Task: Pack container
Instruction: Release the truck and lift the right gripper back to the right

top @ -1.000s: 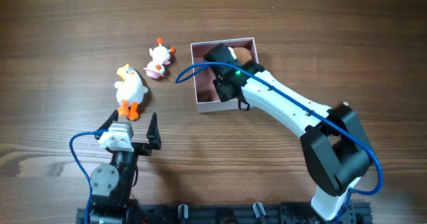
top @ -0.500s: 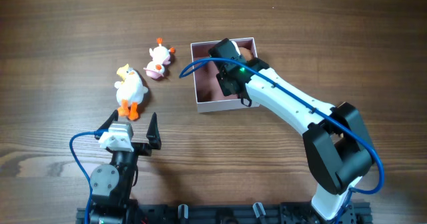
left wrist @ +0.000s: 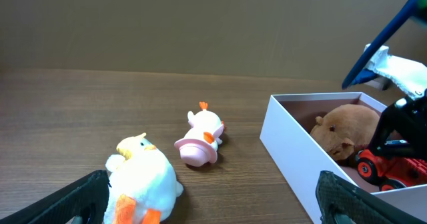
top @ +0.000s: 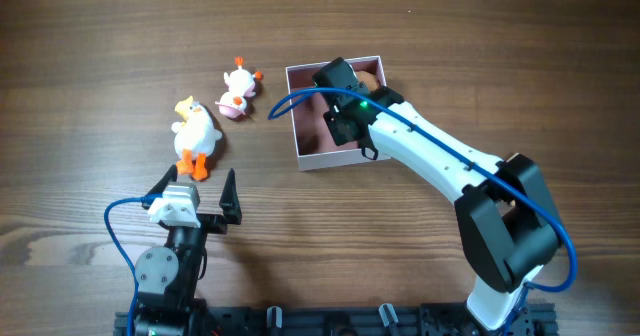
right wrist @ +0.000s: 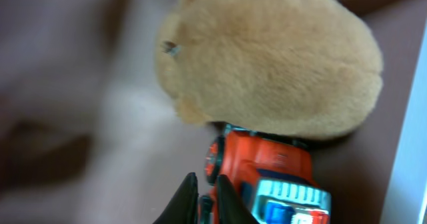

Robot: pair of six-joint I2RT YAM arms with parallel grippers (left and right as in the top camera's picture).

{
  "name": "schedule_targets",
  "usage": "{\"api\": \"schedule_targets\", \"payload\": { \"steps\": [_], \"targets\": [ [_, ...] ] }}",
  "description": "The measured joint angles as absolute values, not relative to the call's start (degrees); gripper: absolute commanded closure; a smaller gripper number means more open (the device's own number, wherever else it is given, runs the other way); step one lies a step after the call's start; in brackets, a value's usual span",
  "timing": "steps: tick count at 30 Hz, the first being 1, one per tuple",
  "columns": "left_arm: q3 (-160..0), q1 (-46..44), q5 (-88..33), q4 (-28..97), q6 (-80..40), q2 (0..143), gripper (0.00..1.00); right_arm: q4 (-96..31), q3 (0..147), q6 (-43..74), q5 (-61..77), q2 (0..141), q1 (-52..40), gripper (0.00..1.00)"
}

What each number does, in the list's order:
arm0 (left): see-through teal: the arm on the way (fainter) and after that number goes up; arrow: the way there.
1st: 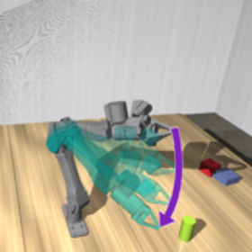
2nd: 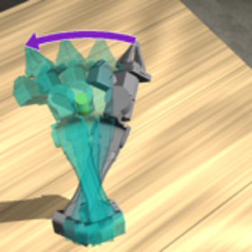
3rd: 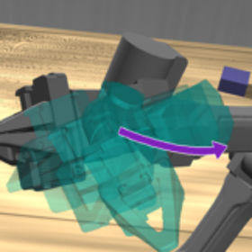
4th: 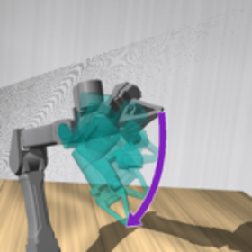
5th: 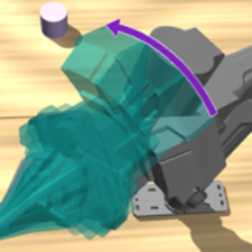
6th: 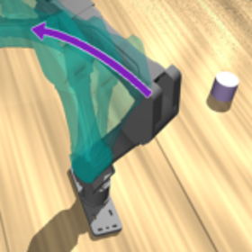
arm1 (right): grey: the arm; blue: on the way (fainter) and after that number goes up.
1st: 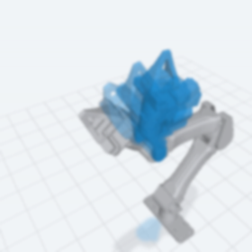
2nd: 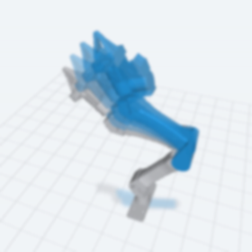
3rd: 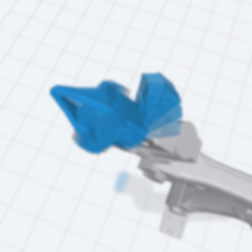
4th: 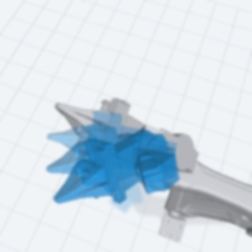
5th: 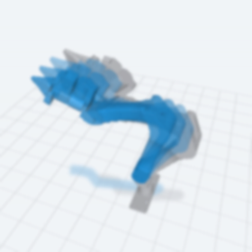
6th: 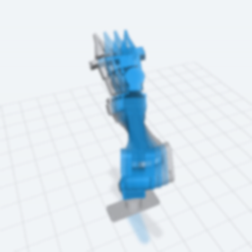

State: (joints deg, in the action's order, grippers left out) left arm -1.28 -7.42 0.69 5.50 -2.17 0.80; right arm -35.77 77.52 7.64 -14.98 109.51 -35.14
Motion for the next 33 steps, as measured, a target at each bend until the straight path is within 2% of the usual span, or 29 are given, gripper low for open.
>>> {"api": "schedule_targets", "payload": {
  "steps": [5,6,8,9,15,21,33],
  "targets": [
    [-1.28,-7.42,0.69,5.5,-2.17,0.8,0.0,-35.53,77.52,7.38,-12.82,103.46,-34.92,0.58],
    [-1.28,-7.42,0.69,5.5,-2.17,0.8,0.0,-35.73,77.52,7.86,-12.6,100.57,-34.39,0.42],
    [-1.28,-7.42,0.69,5.5,-2.17,0.8,0.0,-37.5,77.6,8.75,-12.14,94.89,-32.56,0.24],
    [-1.28,-7.42,0.69,5.5,-2.17,0.8,0.0,-39.68,77.65,9.52,-12.03,91.33,-30.83,0.01],
    [-1.28,-7.42,0.69,5.5,-2.2,0.8,0.0,-53.17,78.15,10.96,-11.94,78.65,-16.45,0.0],
    [-1.28,-7.42,0.69,5.5,-2.17,0.8,0.0,-58.94,78.13,13.15,-12.03,76.18,-3.66,0.0],
    [-1.28,-7.42,0.69,5.5,-2.17,0.8,0.0,-59.35,78.13,14.11,-12.01,76.18,-2.52,0.0]
  ]
}}
